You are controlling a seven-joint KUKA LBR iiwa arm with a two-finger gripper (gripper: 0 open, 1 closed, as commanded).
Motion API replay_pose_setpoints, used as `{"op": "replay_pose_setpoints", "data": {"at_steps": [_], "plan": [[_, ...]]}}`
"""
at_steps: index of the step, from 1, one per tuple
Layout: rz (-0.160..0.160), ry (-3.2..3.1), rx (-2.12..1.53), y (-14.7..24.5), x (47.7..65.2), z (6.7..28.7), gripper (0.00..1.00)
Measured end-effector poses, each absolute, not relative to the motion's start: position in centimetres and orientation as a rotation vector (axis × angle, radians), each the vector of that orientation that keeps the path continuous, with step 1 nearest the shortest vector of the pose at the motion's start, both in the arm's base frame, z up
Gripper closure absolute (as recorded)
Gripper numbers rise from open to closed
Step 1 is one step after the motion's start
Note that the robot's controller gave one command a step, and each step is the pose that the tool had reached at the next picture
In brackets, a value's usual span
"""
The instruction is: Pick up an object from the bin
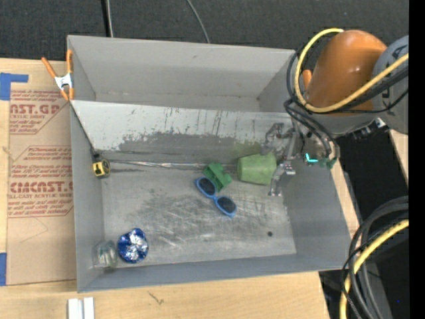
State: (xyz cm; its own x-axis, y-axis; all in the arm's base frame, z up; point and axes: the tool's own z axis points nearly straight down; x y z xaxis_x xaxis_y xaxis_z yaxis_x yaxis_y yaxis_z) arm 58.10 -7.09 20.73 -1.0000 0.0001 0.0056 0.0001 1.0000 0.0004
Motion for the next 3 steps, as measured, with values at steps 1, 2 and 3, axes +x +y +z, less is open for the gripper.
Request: {"op": "replay_pose_setpoints", "data": {"at_steps": [1,2,3], "plan": [[0.003,-3.167,0.151,-0.8,58.3,9.2,0.0],[0.003,-3.181,0.155,-0.6,58.7,9.5,1.0],[0.002,-3.149,0.165,-2.1,57.7,24.0,1.0]]}}
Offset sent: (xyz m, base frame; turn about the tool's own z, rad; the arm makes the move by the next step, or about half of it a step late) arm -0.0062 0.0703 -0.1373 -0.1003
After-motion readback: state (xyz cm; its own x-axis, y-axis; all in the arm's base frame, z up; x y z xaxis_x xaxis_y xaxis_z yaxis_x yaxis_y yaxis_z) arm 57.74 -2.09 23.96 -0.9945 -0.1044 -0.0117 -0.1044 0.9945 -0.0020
